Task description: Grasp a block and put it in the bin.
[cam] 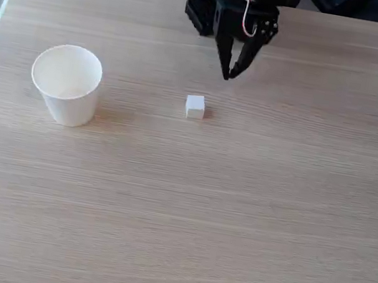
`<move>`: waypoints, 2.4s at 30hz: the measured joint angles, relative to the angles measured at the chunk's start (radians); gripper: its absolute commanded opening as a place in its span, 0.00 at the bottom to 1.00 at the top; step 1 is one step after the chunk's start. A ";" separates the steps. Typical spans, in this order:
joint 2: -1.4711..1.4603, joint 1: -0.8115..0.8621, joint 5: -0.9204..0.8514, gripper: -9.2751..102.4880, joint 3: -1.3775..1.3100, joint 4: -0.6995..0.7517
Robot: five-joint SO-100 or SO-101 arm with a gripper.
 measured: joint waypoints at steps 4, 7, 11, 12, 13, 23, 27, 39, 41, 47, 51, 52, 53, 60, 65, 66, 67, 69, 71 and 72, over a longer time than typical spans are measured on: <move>-0.071 0.071 -0.077 0.11 -0.087 0.000; -0.123 0.124 -0.123 0.15 -0.146 0.000; -0.179 0.170 -0.175 0.22 -0.190 0.000; -0.196 0.179 -0.187 0.23 -0.196 0.000; -0.209 0.192 -0.206 0.25 -0.199 0.006; -0.290 0.350 -0.491 0.32 -0.212 0.089; -0.296 0.382 -0.523 0.32 -0.196 0.066; -0.426 0.400 -0.543 0.34 -0.158 -0.158; -0.457 0.399 -0.549 0.34 -0.158 -0.199; -0.546 0.420 -0.558 0.34 -0.158 -0.291; -0.600 0.422 -0.571 0.34 -0.160 -0.334; -0.614 0.428 -0.571 0.34 -0.163 -0.342; -0.626 0.434 -0.571 0.34 -0.167 -0.351; -0.687 0.437 -0.574 0.34 -0.212 -0.374; -0.709 0.434 -0.574 0.34 -0.233 -0.377; -0.712 0.434 -0.574 0.34 -0.233 -0.380; -0.715 0.431 -0.574 0.34 -0.233 -0.383; -0.723 0.414 -0.571 0.34 -0.233 -0.391; -0.733 0.397 -0.555 0.34 -0.238 -0.400; -0.739 0.390 -0.549 0.34 -0.242 -0.400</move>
